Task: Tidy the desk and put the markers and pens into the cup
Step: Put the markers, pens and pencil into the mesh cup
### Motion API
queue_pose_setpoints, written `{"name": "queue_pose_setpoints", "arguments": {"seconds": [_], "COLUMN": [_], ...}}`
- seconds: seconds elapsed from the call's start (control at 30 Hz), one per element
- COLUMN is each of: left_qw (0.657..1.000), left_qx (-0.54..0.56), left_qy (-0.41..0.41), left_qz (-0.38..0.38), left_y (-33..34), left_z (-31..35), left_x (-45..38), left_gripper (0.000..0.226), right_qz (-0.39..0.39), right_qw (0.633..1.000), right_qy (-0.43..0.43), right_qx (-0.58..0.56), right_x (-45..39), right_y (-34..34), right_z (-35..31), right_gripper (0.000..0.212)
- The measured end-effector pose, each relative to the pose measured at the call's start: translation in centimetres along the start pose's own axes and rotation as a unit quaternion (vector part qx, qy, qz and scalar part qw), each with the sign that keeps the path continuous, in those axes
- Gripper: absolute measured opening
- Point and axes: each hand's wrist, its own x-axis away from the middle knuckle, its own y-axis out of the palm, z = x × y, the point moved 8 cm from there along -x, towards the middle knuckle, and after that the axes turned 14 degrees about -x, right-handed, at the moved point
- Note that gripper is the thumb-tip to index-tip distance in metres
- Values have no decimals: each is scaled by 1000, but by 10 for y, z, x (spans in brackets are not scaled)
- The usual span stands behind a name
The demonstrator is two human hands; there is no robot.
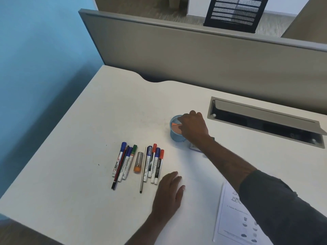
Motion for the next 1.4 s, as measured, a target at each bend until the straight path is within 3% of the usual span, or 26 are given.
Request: {"name": "queue_pose_setpoints", "arguments": {"seconds": [0.13,0.23,0.67,0.8,0.97,1.1,1.27,1.4], "left_qw": [988,978,961,967,975,981,979,986], "left_qx": [-90,-128,-174,-115,2,30,45,-7], "left_qy": [-123,-164,-192,-219,-217,-176,-186,-156], "left_qz": [4,-25,-99,-66,40,82,77,58], "left_y": [-28,-37,-37,-41,-53,-59,-61,-57], "left_z": [-29,-42,-40,-39,-28,-17,-17,-20], "left_x": [-11,-15,-15,-16,-21,-30,-31,-28], "left_gripper": [32,39,22,21,12,15,38,36], "right_qz": [110,160,69,18,47,84,141,230], "right_qw": [988,970,922,889,853,822,818,810], "right_qy": [2,21,172,231,237,206,180,138], "right_qx": [-110,-184,-339,-395,-463,-524,-528,-521], "right_x": [23,51,133,138,129,123,117,105], "right_y": [-30,-40,28,46,35,19,-8,-49], "right_z": [-7,-11,-22,-24,-26,-26,-20,-3], "right_gripper": [27,22,27,36,46,39,44,41]}}
